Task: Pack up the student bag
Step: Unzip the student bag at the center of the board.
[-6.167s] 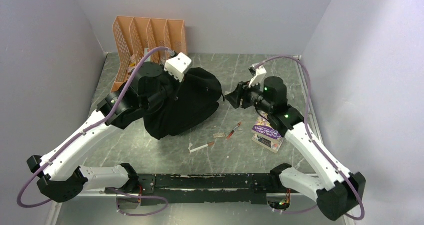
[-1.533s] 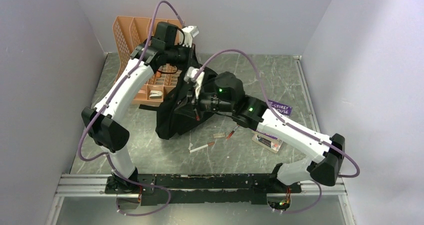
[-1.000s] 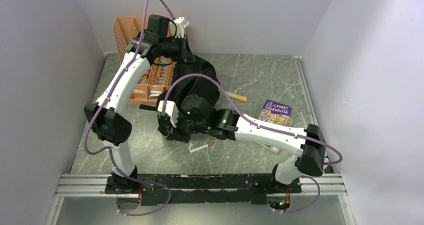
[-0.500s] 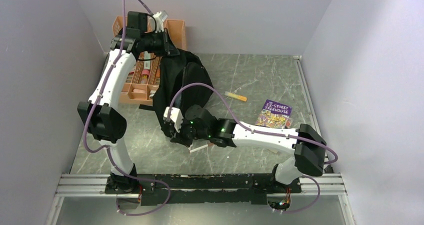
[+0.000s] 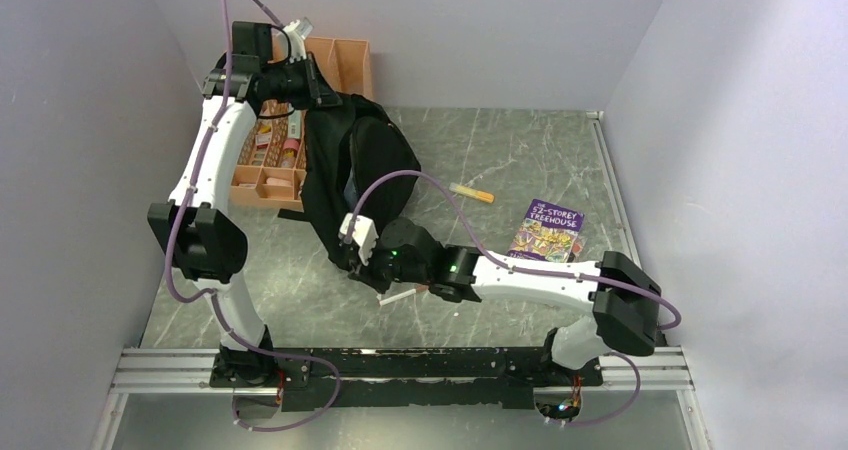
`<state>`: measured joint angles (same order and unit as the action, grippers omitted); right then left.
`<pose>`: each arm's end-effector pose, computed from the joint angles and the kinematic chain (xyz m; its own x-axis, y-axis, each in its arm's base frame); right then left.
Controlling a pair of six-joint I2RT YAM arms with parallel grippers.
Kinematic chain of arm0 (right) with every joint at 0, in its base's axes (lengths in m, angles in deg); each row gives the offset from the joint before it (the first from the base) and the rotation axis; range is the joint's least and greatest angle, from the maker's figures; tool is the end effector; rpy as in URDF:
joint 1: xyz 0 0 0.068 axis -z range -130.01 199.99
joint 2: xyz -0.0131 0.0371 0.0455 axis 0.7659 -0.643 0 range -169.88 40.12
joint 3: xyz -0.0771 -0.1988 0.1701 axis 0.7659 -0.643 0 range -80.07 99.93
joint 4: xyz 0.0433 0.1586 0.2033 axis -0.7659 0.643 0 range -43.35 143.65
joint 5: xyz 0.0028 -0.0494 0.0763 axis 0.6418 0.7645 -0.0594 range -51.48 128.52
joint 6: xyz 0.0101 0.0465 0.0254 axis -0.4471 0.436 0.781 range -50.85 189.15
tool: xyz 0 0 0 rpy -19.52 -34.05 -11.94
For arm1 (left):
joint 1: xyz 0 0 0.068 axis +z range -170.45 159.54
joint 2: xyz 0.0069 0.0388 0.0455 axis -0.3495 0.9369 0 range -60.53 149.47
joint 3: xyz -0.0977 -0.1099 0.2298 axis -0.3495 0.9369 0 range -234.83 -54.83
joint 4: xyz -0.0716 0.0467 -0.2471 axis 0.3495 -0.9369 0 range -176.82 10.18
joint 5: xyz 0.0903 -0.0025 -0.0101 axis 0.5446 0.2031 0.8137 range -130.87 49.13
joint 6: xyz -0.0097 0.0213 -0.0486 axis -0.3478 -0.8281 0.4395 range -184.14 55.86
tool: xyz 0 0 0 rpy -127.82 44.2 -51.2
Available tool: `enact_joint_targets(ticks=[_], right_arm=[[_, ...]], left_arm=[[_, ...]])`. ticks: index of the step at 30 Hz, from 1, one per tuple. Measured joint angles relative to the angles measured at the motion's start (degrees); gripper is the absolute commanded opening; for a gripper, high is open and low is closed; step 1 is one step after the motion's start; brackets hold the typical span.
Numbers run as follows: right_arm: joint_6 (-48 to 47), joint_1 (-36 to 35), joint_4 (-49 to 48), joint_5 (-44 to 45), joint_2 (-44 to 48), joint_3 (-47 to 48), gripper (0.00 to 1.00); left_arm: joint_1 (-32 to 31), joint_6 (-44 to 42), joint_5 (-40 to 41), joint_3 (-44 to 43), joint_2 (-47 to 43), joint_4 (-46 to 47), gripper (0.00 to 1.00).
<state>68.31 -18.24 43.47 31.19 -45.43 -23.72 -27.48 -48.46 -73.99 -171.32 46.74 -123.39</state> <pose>0.1222 0.3183 0.2615 -0.1487 -0.4111 -0.8994 -0.9659 0.2554 0.0429 0.4108 -0.0702 0.4054 -0.6879 -0.1433 -0.7115 0.3782 0.7659 -0.5199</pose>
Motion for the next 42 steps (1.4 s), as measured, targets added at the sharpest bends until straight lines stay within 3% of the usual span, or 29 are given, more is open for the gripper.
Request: enact_joint_targets(ticks=[15, 21, 28, 33, 34, 35, 42], right_arm=[[1.5, 0.0, 5.7, 1.7, 8.3, -2.1, 0.0], [3.4, -0.1, 6.3, 4.9, 11.9, -2.1, 0.0], [4.2, -0.8, 6.1, 8.9, 8.3, 0.3, 0.0], [3.6, -0.6, 5.6, 9.7, 6.5, 2.8, 0.0], [3.4, -0.5, 5.5, 9.7, 6.5, 3.0, 0.0], [3.3, -0.3, 5.4, 9.7, 6.4, 3.1, 0.0], [3.1, 0.6, 3.3, 8.7, 4.4, 4.0, 0.0]], left_arm=[[2.3, 0.1, -1.3, 0.0, 0.0, 0.3, 0.05], [3.3, 2.6, -4.7, 6.8, -1.8, 9.0, 0.05], [5.7, 5.2, -4.0, 16.8, -8.0, 17.9, 0.49], [10.1, 8.2, -2.8, 22.2, -13.9, 22.8, 0.7], [11.1, 9.0, -2.4, 23.0, -15.1, 23.6, 0.91], [11.8, 9.6, -2.1, 23.7, -16.3, 24.3, 0.96], [14.0, 14.3, -1.8, 30.9, -25.5, 30.2, 0.97]])
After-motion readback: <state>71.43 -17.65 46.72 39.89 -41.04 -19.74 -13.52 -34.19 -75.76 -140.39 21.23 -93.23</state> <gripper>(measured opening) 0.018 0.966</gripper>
